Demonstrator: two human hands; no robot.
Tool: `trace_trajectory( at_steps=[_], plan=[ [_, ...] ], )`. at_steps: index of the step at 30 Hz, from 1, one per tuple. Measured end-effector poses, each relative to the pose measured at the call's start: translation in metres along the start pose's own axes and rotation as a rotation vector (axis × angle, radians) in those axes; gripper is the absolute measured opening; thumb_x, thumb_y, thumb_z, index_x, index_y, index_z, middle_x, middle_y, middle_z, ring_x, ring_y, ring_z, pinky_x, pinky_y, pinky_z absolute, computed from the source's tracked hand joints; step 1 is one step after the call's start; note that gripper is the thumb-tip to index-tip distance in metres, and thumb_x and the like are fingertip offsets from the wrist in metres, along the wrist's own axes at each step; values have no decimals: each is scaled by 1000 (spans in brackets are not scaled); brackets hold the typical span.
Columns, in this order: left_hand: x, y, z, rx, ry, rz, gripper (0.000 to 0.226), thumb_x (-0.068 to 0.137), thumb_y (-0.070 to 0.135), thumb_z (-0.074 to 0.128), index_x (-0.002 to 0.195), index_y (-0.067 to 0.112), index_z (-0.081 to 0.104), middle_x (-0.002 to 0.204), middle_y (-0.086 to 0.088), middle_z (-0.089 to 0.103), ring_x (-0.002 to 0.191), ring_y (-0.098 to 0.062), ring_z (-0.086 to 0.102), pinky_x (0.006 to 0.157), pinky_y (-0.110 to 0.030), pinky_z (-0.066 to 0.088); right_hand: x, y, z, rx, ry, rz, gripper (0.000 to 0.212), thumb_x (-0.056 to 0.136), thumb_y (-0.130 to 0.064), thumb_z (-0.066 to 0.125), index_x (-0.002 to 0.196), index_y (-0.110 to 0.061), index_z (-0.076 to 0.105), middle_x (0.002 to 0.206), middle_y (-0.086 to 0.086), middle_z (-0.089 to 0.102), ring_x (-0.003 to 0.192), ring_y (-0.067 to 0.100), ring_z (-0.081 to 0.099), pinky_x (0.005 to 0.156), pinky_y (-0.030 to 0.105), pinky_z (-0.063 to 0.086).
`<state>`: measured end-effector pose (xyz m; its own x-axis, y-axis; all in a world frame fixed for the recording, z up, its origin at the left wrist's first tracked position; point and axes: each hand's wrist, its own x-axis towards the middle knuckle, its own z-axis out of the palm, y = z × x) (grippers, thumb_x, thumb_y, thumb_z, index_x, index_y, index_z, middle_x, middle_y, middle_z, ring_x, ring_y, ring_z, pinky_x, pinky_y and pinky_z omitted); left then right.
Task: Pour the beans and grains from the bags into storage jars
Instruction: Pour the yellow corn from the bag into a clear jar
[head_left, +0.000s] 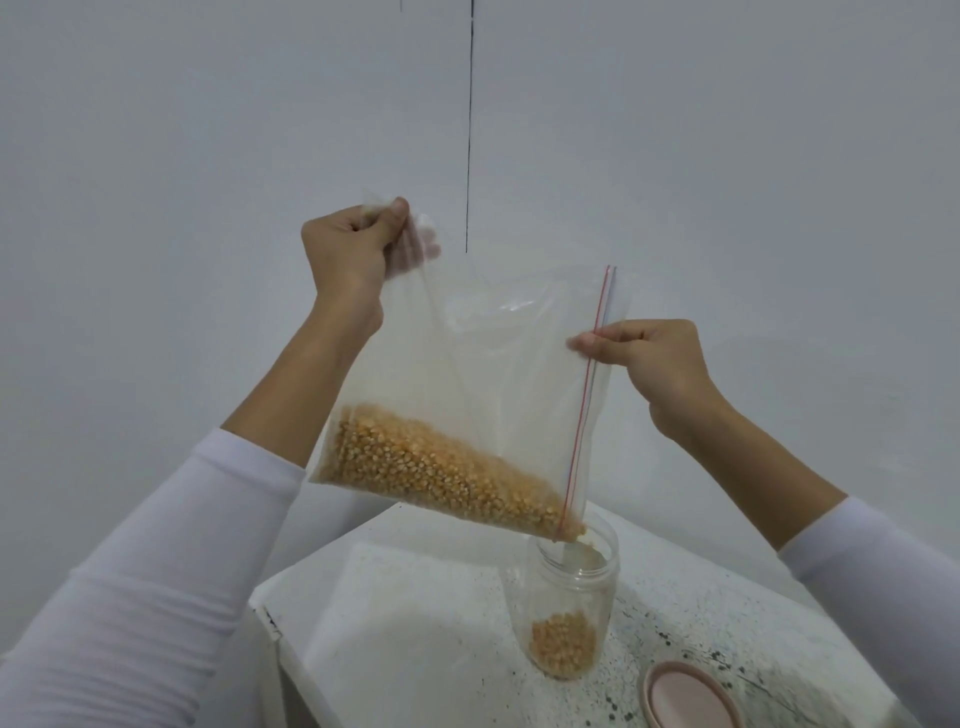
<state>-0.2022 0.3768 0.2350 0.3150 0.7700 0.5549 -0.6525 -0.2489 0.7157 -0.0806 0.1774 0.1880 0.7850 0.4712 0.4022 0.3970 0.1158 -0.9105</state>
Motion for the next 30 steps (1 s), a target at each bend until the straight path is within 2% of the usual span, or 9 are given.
trace_trajectory(
  at_steps=[4, 7, 12, 16, 19, 21, 24, 27, 30],
  plan=[
    [0, 0, 1, -2, 4, 6, 30, 87, 0, 64, 58, 3, 60, 51, -2, 63, 57, -22, 69, 60, -34, 58, 0, 0, -1, 13, 26, -9, 6, 76, -10, 75, 75, -15, 73, 83, -3, 72, 88, 2, 64, 73, 7, 35],
    [-1, -1, 1, 11, 2, 5, 27, 87, 1, 65, 61, 2, 60, 52, -2, 64, 58, -22, 69, 61, -34, 58, 0, -1, -1, -11, -19, 5, 5, 76, -10, 75, 77, -14, 73, 83, -4, 72, 87, -1, 63, 71, 5, 33],
    [-1, 2, 1, 19, 12, 23, 25, 87, 2, 65, 62, 2, 60, 54, -3, 64, 61, -22, 70, 61, -33, 58, 1, -2, -2, 5, 1, -6, 4, 75, -12, 77, 77, -14, 74, 83, -3, 72, 87, 0, 62, 76, 8, 35],
    [0, 2, 2, 63, 35, 41, 22, 87, 3, 66, 66, 1, 61, 64, -14, 62, 65, -27, 69, 65, -39, 60, 1, -2, -2, 8, -1, 10, 5, 74, -12, 77, 78, -13, 74, 85, -2, 72, 89, 2, 63, 76, 9, 33],
    [-1, 4, 3, 83, -1, 66, 19, 88, 3, 65, 69, 0, 61, 71, -15, 60, 63, -26, 70, 61, -33, 58, -1, -1, -2, -1, -14, 7, 4, 75, -12, 77, 77, -14, 73, 85, -2, 72, 89, 3, 64, 78, 10, 34],
    [-5, 5, 5, 77, -29, 66, 18, 88, 1, 63, 70, -1, 60, 69, -15, 58, 61, -23, 70, 59, -31, 58, -1, -2, -2, -17, -42, 11, 4, 75, -12, 76, 77, -14, 73, 84, -3, 72, 89, 2, 64, 79, 10, 34],
    [-2, 6, 3, 76, 42, 80, 24, 88, 1, 64, 64, 3, 59, 60, -11, 59, 54, -16, 67, 57, -25, 56, 1, -4, -2, 24, 33, -2, 5, 75, -12, 77, 77, -14, 73, 88, 1, 72, 92, 7, 64, 80, 12, 34],
    [-2, 7, 4, 56, -35, 29, 23, 88, 1, 64, 64, 0, 61, 53, -4, 64, 59, -23, 70, 58, -30, 57, 0, -6, -2, -22, -38, 7, 4, 75, -12, 77, 77, -14, 73, 86, 0, 72, 93, 6, 63, 75, 8, 33],
    [-1, 5, 2, 58, 29, 46, 25, 87, 1, 65, 63, 2, 60, 55, -5, 61, 55, -17, 68, 57, -27, 56, 1, -6, -2, 12, 14, -7, 5, 75, -11, 76, 75, -14, 73, 85, -1, 72, 90, 4, 63, 73, 7, 33]
  ],
)
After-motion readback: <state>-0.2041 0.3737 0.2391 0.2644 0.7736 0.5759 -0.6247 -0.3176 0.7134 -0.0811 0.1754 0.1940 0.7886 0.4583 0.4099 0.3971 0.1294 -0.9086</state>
